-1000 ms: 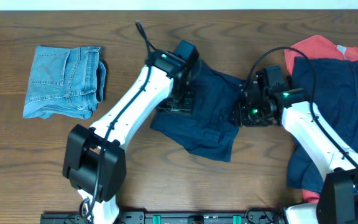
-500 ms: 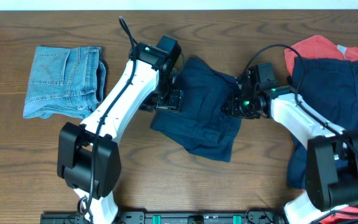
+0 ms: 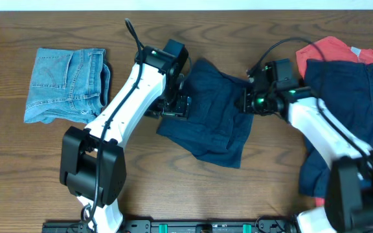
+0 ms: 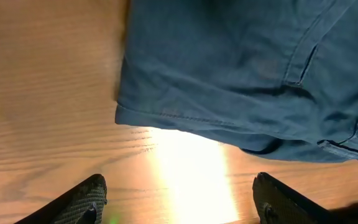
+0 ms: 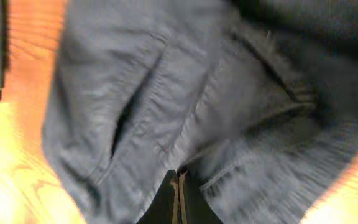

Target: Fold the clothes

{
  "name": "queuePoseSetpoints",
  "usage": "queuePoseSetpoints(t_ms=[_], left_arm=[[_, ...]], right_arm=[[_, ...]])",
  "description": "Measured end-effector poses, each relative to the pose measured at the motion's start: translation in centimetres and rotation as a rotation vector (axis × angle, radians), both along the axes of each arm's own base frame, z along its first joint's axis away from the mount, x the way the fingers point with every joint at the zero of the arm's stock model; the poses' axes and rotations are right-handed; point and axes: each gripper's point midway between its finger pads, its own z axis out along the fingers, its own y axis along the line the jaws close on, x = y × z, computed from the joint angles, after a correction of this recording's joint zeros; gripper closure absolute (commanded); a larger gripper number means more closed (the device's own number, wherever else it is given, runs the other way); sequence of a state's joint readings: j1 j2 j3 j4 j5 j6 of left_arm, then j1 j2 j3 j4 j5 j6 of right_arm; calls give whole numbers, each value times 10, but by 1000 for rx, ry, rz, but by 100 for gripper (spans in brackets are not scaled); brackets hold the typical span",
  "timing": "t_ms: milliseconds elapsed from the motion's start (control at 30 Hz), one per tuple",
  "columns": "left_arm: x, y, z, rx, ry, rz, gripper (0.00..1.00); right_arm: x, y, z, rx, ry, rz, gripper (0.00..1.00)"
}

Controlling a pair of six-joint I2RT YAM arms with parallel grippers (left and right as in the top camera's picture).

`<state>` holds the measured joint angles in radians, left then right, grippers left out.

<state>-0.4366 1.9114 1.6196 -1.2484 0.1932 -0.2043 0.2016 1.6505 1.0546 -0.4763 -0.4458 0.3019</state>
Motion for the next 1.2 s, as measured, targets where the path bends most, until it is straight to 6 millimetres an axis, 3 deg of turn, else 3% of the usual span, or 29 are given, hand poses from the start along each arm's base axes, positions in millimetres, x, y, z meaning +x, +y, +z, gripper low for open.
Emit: queuePoseSetpoints(t_ms=[167, 200, 267, 300, 367, 500, 667, 867, 967, 1067, 1133, 1200], left_arm=[[-6, -17, -3, -53, 9, -39, 22], [-7, -21, -4, -62, 8, -52, 21], [-9, -30, -6, -77, -1, -78, 18], [-10, -34, -6, -81, -4, -86, 16], [-13, -42, -9, -89, -10, -112, 14], [-23, -53, -17, -92, -6, -151, 13], [-35, -61, -29, -94, 9, -183, 16], [-38, -69, -61, -121, -30, -205, 15], [-43, -73, -81, -134, -52, -213, 34], [-56, -71, -94, -123, -32, -228, 62], [-61, -69, -95, -115, -16, -232, 71], [-65, -66, -94, -105, 1, -230, 71]], right_arm=[[-4, -18, 49, -79, -109, -36, 95], [-6, -22, 50, -98, -109, -45, 86], [-10, -30, 47, -140, -91, -63, 57], [-11, -33, 43, -161, -78, -67, 47], [-13, -39, 33, -201, -47, -80, 38], [-13, -47, 11, -260, 5, -86, 40], [-18, -43, -13, -253, 81, -60, 48], [-26, -36, -35, -223, 167, -28, 49], [-27, -34, -37, -216, 177, -21, 51], [-28, -33, -37, -212, 181, -16, 52], [-31, -33, -38, -214, 191, -11, 53], [-34, -34, -39, -215, 204, -6, 53]])
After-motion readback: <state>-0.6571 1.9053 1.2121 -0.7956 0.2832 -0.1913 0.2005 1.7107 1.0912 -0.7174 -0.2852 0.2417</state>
